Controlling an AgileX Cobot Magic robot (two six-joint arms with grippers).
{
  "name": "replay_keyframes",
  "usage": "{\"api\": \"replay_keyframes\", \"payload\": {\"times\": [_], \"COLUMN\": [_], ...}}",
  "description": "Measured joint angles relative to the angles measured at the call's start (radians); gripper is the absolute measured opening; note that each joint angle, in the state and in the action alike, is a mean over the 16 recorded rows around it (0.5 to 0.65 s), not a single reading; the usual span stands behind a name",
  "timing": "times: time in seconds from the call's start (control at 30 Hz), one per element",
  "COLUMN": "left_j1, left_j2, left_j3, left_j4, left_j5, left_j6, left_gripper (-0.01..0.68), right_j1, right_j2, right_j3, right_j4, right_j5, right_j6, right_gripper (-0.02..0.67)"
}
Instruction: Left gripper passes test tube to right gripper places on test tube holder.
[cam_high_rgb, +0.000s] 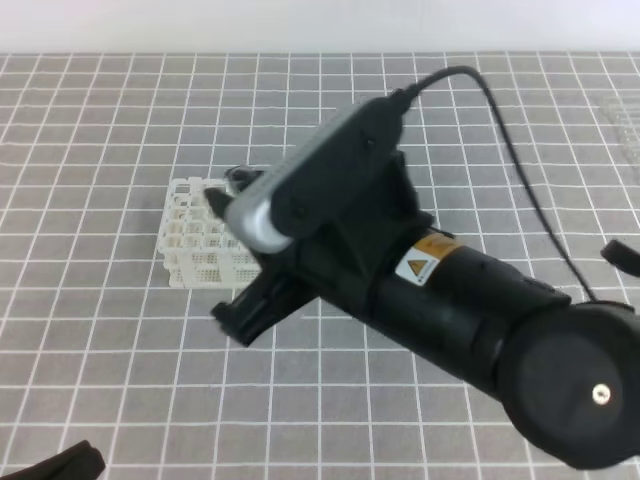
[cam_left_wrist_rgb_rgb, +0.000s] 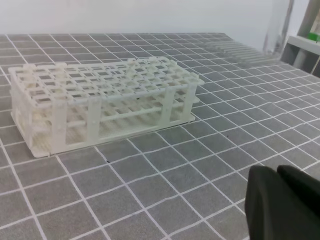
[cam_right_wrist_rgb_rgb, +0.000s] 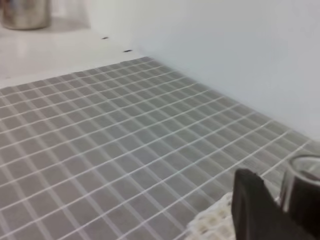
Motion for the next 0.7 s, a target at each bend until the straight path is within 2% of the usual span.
{"api": "replay_keyframes", "payload": {"times": [0.23, 0.4, 0.7], "left_j1": [0.0, 0.0, 0.0], "left_j2": [0.002, 0.003, 0.003], "left_j3": [0.002, 0.002, 0.002], "left_j4": [0.0, 0.0, 0.0], "left_j5": [0.0, 0.0, 0.0], "left_j6": [0.0, 0.0, 0.0], "left_gripper": [0.0, 0.0, 0.0], "right_j1": [-0.05, -0.076, -0.087], "right_j2": [0.027, 0.085, 0.28], "right_j3": [0.035, -0.003, -0.212], "right_j4": [-0.316, -0.487, -0.57], "right_j5": [-0.16, -0.258, -0.277], "right_j6": [0.344, 0.55, 0.596], "right_gripper": [0.089, 0.089, 0.089]}}
